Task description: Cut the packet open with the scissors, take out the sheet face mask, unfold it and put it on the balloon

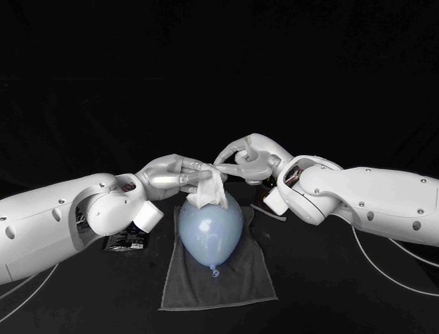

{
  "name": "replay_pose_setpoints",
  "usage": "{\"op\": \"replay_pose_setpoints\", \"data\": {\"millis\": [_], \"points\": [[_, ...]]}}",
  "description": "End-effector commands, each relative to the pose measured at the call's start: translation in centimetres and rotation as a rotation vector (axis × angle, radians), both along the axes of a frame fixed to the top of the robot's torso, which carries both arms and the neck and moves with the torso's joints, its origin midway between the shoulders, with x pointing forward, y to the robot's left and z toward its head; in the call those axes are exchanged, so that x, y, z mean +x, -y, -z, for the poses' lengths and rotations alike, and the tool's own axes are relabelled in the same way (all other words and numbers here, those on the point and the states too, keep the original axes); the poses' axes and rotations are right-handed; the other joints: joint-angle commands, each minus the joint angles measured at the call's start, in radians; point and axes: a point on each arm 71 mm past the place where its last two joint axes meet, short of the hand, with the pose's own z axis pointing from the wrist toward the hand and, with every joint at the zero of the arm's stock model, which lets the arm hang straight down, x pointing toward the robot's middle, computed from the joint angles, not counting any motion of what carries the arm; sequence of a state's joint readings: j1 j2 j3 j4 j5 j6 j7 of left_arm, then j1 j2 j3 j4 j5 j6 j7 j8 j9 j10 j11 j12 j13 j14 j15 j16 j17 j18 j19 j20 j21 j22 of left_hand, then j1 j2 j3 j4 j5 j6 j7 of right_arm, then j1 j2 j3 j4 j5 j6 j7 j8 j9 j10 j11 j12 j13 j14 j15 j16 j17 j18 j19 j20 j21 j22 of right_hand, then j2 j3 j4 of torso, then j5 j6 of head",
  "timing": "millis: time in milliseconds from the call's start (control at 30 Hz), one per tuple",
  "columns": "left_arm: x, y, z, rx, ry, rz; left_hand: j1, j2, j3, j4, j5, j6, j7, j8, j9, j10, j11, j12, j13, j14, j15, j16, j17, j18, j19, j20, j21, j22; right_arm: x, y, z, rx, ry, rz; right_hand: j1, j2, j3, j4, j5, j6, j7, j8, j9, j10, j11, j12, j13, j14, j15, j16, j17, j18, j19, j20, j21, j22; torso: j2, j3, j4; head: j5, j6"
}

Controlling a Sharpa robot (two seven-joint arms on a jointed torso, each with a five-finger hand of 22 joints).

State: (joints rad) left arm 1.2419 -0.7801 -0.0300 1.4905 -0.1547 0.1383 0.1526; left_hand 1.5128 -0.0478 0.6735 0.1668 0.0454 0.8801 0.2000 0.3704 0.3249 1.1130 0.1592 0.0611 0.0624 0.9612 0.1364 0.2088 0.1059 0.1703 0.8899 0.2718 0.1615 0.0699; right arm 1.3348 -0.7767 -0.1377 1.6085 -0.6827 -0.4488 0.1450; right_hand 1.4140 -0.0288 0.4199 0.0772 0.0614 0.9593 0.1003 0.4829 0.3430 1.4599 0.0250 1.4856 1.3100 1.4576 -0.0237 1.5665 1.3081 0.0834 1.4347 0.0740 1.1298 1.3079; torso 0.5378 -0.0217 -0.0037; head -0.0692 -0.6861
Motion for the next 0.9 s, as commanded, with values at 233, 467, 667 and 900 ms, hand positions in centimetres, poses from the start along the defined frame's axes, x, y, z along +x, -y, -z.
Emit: {"op": "replay_pose_setpoints", "data": {"millis": [233, 467, 667, 900], "points": [[0.0, -0.1, -0.1, -0.002, 0.007, 0.006, -0.004, -0.001, 0.008, -0.002, 0.003, 0.002, -0.003, 0.003, 0.002, -0.002, -0.002, 0.002, 0.000, 0.005, 0.001, -0.007, 0.001, 0.013, 0.002, 0.000, 0.000, 0.000, -0.4, 0.2, -0.5, 0.025, 0.069, -0.005, -0.056, 0.029, 0.107, -0.010, -0.011, -0.036, -0.005, 0.074, 0.047, 0.026, -0.004, 0.000, 0.162, 0.113, -0.019, 0.004, 0.263, -0.006, 0.005, -0.010, 0.017, 0.160, 0.000, 0.0003, -0.0003, -0.001, 0.000], [0.1, -0.4, -0.1, 0.006, 0.009, 0.002, -0.004, -0.001, 0.008, -0.002, 0.003, 0.002, -0.003, 0.003, 0.002, -0.002, -0.002, 0.002, 0.000, 0.005, 0.001, -0.007, 0.001, 0.013, 0.002, 0.000, 0.000, 0.000, -0.5, 0.6, -0.7, 0.037, 0.092, 0.017, -0.088, 0.047, 0.134, 0.006, -0.013, -0.045, -0.006, 0.095, 0.059, 0.025, -0.005, -0.001, 0.161, 0.113, -0.019, 0.004, 0.263, -0.007, 0.006, -0.011, 0.021, 0.161, 0.000, 0.0004, -0.0001, -0.002, 0.001], [0.1, -0.6, 0.0, 0.012, 0.008, 0.001, -0.004, -0.001, 0.008, -0.002, 0.003, 0.002, -0.003, 0.003, 0.002, -0.002, -0.002, 0.002, 0.000, 0.005, 0.001, -0.007, 0.001, 0.013, 0.002, 0.000, 0.000, 0.000, -0.4, 1.0, -0.8, 0.041, 0.105, 0.045, -0.140, 0.061, 0.157, 0.020, -0.013, -0.069, -0.019, 0.185, 0.139, 0.026, -0.016, -0.002, 0.160, 0.113, -0.029, 0.004, 0.263, -0.008, 0.010, -0.019, 0.032, 0.163, 0.000, 0.0006, 0.0002, -0.005, 0.001], [0.0, -0.8, 0.0, 0.012, 0.010, 0.006, -0.006, 0.000, 0.010, -0.003, 0.003, 0.003, -0.002, 0.004, 0.002, -0.002, -0.002, 0.002, 0.000, 0.006, 0.001, -0.008, 0.001, 0.013, 0.002, 0.000, 0.000, 0.000, -0.3, 1.6, -0.5, 0.022, 0.080, 0.064, -0.163, 0.061, 0.182, 0.013, -0.013, -0.117, -0.024, 0.244, 0.217, 0.024, -0.022, -0.004, 0.159, 0.113, -0.034, 0.004, 0.263, -0.007, 0.008, -0.024, 0.024, 0.161, 0.000, -0.0001, 0.0001, -0.005, 0.001]]}}
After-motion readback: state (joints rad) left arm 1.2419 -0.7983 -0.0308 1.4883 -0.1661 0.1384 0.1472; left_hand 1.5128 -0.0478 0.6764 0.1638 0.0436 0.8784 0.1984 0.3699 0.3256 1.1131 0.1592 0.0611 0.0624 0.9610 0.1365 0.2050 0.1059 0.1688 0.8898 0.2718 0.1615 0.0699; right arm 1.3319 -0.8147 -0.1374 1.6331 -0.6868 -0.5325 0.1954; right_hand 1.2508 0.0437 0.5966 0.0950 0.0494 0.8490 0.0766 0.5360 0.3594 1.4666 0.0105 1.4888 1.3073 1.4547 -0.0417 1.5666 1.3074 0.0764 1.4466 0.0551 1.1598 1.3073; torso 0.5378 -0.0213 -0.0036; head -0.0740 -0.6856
